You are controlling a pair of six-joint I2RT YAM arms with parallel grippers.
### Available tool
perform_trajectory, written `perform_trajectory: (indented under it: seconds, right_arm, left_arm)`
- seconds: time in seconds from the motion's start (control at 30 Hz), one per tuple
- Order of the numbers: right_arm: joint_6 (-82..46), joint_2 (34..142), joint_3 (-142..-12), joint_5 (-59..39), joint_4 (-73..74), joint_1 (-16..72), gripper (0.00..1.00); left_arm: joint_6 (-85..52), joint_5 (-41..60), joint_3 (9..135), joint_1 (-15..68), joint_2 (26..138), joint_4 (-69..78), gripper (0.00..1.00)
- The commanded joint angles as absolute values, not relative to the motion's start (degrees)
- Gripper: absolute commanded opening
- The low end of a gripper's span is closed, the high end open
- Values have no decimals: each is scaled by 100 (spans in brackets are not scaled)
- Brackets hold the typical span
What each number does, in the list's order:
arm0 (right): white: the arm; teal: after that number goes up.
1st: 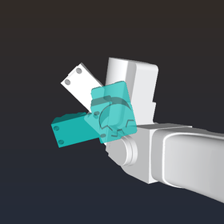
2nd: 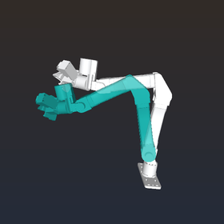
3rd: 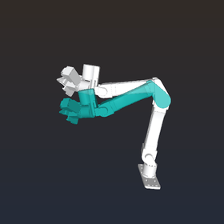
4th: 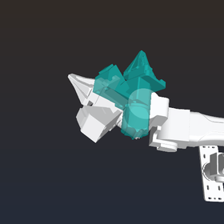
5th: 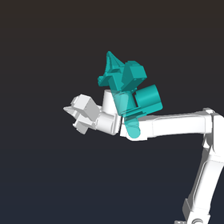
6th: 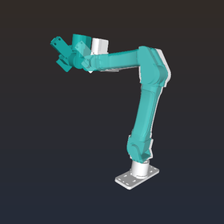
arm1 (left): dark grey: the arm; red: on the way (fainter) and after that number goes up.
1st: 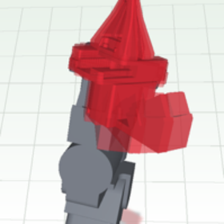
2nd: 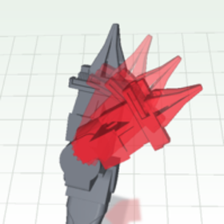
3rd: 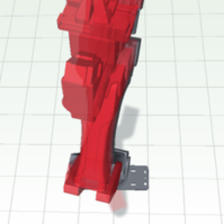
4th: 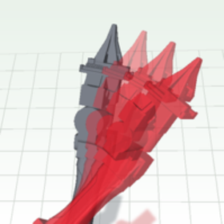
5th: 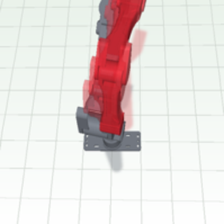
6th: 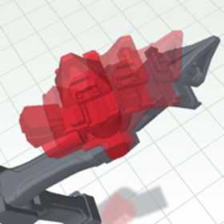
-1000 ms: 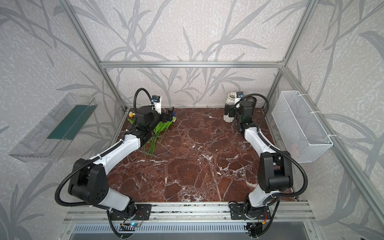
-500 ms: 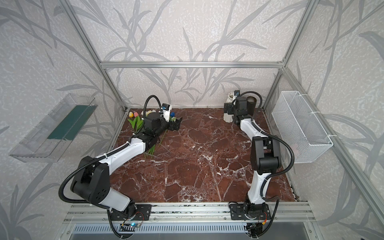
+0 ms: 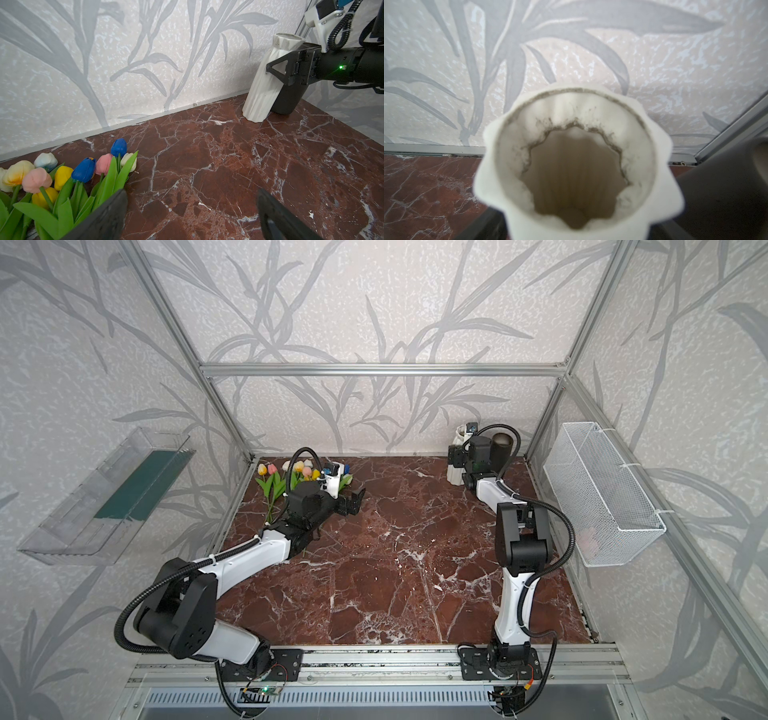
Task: Arrange the flowers into the vase
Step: 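Grasp the white ribbed vase rim with the right gripper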
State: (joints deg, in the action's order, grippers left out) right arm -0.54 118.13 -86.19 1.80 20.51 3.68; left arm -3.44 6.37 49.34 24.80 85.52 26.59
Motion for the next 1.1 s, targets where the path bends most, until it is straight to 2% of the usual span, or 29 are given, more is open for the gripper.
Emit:
perform_trajectory:
  seconds: [0.0, 0.13, 0.5, 0.6, 0.7, 0.8, 0.87, 0.9, 1.07]
  right_arm:
    - [-79, 11909, -8646, 96, 2708, 352, 86]
    - [44, 11979, -8595, 28, 2928, 350, 81]
    - [-4, 11786, -8240, -257, 3236, 352, 51]
    - [-15, 11624, -8081, -340, 3298, 352, 49]
    - [-18, 11536, -8043, -333, 3262, 352, 65]
    - [-16, 11561, -8135, -249, 3169, 352, 86]
    - [17, 11654, -8289, -168, 3027, 352, 93]
    - [48, 11716, -8396, -167, 2925, 352, 99]
    - [59, 12025, -8834, -111, 2738, 347, 99]
  left_arm:
    - [-448, 728, 4826, 2505, 8437, 2991, 97]
    - [-363, 668, 4783, 2503, 8389, 2994, 97]
    - [-228, 422, 4805, 2505, 8376, 3010, 97]
    - [-235, 399, 4812, 2505, 8352, 3032, 97]
    - [-227, 385, 4821, 2505, 8326, 3008, 97]
    - [-229, 380, 4784, 2500, 8310, 3006, 97]
    - [-237, 394, 4788, 2504, 8310, 3006, 97]
    - [-246, 401, 4789, 2505, 8314, 2997, 97]
    - [-237, 378, 4754, 2505, 8270, 2986, 97]
